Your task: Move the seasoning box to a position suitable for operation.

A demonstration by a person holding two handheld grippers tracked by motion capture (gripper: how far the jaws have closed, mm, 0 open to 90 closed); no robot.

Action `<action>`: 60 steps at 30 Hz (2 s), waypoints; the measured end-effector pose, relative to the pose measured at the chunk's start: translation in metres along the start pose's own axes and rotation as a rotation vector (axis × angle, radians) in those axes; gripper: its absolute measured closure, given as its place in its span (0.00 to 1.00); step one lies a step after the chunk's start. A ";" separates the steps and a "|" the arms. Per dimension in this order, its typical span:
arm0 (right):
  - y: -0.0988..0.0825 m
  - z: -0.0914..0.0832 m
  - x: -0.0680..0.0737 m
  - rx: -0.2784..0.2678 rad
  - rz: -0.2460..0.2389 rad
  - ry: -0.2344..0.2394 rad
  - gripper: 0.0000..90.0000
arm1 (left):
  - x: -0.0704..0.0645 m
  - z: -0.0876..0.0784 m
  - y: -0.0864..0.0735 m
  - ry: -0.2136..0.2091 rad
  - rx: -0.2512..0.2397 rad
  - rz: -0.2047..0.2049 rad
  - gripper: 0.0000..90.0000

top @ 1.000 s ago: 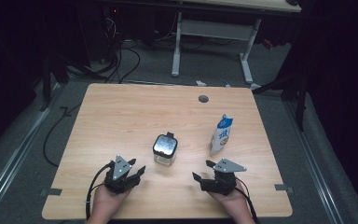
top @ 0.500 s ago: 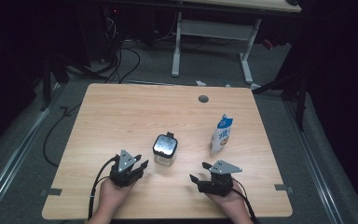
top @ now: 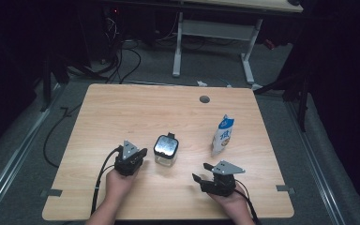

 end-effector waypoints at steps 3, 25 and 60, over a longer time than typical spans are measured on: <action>0.002 -0.001 -0.002 -0.015 -0.006 -0.017 0.47 | 0.001 0.007 0.000 -0.002 0.006 -0.007 1.00; 0.031 0.035 -0.009 0.024 -0.023 -0.140 0.74 | -0.013 0.007 -0.002 -0.054 -0.001 0.022 1.00; 0.015 0.020 -0.018 0.012 -0.013 -0.164 0.94 | -0.056 -0.007 -0.001 -0.156 -0.025 0.105 1.00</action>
Point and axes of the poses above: each handheld gripper's, and its own axes: z roughly forward along the jaws, y roughly out of its top, x roughly to its left, the point moved 6 cm from there along z, roughly forward along the jaws, and after that the axes turned 6 degrees about -z, right-handed, at the moved point
